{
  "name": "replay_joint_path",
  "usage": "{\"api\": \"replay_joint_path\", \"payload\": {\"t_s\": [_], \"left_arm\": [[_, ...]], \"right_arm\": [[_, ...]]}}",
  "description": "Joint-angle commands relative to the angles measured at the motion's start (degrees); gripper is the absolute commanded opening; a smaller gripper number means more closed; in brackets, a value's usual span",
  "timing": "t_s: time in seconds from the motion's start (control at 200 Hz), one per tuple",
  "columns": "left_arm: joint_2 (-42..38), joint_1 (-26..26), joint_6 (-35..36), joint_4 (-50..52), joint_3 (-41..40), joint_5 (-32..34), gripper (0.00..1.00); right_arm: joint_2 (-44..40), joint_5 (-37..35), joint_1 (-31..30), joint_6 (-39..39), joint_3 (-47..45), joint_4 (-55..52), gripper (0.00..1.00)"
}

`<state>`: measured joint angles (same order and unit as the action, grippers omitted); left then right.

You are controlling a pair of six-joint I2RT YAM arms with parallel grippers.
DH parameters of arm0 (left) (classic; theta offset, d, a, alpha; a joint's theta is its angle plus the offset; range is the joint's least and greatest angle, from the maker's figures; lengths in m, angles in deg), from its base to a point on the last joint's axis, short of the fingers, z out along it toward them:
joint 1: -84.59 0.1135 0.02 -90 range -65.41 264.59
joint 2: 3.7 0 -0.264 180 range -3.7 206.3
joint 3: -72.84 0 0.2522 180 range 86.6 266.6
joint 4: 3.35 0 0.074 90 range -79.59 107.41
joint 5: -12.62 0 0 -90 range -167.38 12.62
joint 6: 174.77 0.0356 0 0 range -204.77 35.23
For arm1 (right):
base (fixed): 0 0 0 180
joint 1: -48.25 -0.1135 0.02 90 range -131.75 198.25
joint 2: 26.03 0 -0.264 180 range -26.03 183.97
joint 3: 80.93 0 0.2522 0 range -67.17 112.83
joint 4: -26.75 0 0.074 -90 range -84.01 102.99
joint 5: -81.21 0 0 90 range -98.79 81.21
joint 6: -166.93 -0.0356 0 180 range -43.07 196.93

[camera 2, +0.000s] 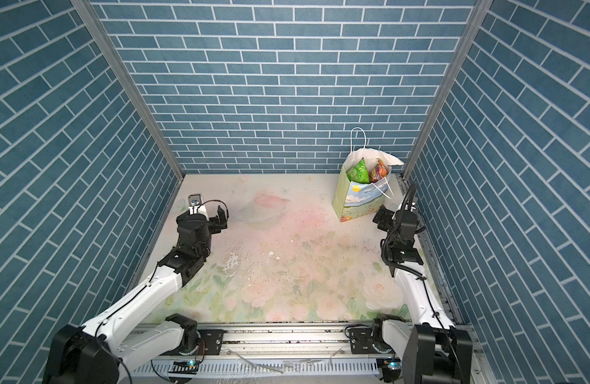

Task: Take the snacks out of the paper bag
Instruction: Move the paper bag to the center of the table.

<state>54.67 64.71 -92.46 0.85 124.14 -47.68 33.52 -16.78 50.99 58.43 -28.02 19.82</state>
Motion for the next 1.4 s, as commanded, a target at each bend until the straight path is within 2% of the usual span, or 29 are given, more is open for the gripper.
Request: {"api": "replay_joint_path", "payload": {"t_s": [0.0,0.115,0.23,0.38,0.515,0.755,1.01,1.145,1.315,1.395], "left_arm": [[-0.6,-0.4,-6.6,12.3,2.2,-4.8,1.00],[0.3,-0.6,-9.8,17.8,7.2,-10.2,1.00],[0.2,-1.2,-11.3,19.3,9.2,-14.2,1.00],[-0.7,-1.4,-13.4,20.0,10.1,-18.2,1.00],[-1.2,-1.6,-14.3,20.3,10.0,-20.4,1.00],[-1.9,-1.7,-14.1,21.4,9.6,-21.1,1.00],[-3.8,-1.7,-13.7,21.3,8.5,-20.2,0.99],[-3.5,-1.7,-13.6,21.4,9.1,-20.2,1.00],[-3.8,-1.7,-13.4,22.5,9.5,-19.8,1.00],[-4.0,-1.7,-13.5,22.3,9.4,-19.5,1.00]], "right_arm": [[-1.1,0.5,0.0,-6.6,5.7,-17.9,0.94],[0.5,2.6,0.0,-10.0,13.4,-28.5,0.92],[3.7,6.6,0.1,-11.4,20.0,-35.4,0.90],[9.2,11.7,0.1,-13.1,27.9,-39.4,0.86],[13.3,12.6,0.1,-15.0,34.3,-39.9,0.84],[23.1,4.6,0.4,-15.0,47.1,-43.5,0.82],[35.3,1.6,1.8,-11.5,63.8,-49.6,0.81],[42.4,4.2,3.5,-12.3,72.0,-53.1,0.80],[47.7,8.5,4.4,-13.5,76.9,-54.4,0.70],[49.3,10.4,4.4,-13.9,77.9,-54.6,0.62]]}}
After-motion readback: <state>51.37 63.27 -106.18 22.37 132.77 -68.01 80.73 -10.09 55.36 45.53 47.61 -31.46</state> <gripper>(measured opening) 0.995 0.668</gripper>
